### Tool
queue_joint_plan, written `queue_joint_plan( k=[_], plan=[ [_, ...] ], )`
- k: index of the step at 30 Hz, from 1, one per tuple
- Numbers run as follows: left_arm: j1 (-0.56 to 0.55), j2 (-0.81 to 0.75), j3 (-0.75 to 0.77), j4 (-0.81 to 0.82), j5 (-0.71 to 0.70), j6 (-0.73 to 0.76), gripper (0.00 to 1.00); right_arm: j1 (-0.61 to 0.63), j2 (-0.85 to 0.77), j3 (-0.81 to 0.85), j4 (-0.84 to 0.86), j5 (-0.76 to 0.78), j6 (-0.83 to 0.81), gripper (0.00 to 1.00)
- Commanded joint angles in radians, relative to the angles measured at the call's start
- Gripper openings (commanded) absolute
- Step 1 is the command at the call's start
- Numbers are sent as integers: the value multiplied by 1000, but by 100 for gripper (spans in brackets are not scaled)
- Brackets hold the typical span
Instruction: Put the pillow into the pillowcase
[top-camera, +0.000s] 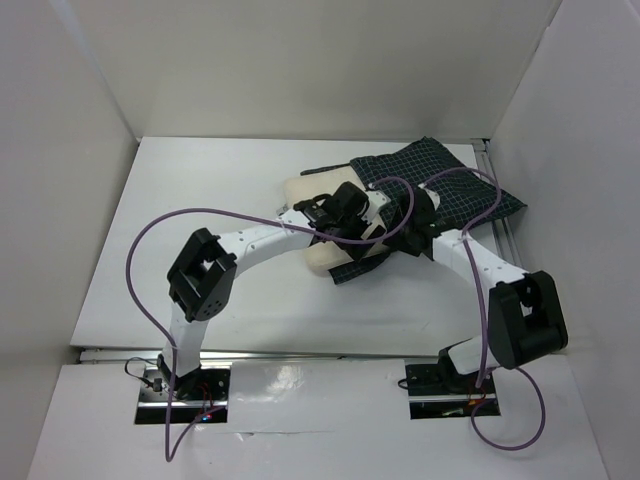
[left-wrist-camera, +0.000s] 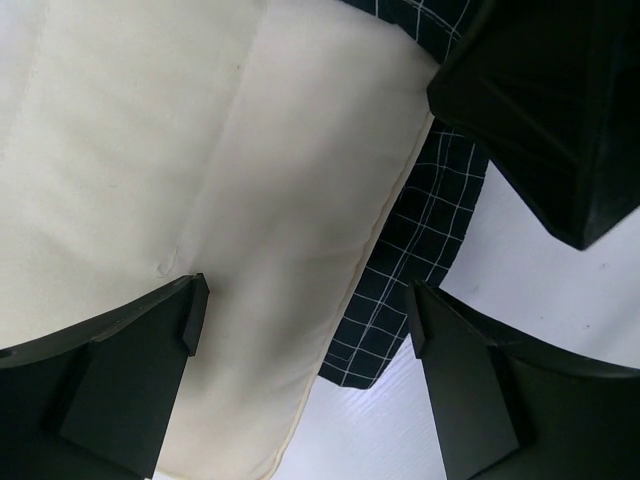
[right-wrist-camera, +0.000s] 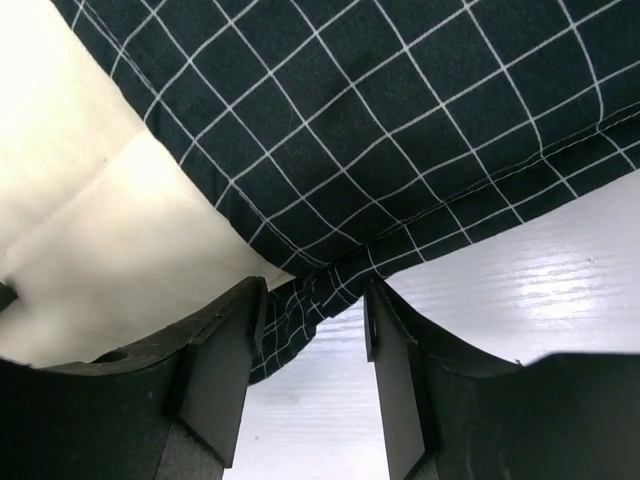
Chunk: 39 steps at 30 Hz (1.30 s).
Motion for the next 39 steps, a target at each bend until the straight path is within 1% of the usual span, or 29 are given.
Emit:
queue_joint_plan(
  k=[1,5,12,15,20,21,27,39],
  plan=[
    [3,4,27,6,-23,-11,100,-6,-66,-28,2,6,-3,55],
    [3,16,36,15,-12,-23,100,-6,-104,-50,14,6,-21,57],
    [3,52,69,-5,-73,-23,100,-15,-152,-82,36,-26,-49,58],
    [3,52,79,-5,-58,-32,100,-15,-193,-107,72,-36,-58,58],
    [3,79,112,-18,-46,-52,100,-35,-253,-194,172,-106,-67,60],
    [3,80,122,-5,-46,-52,100,-35,-265,-194,181,-131,-67,62],
    [3,110,155,-5,-46,-52,98,-35,-307,-228,204,-163,-79,62],
    [3,99,177,5,-37,-72,98,-53,-310,-240,224,-174,-90,63]
  ],
)
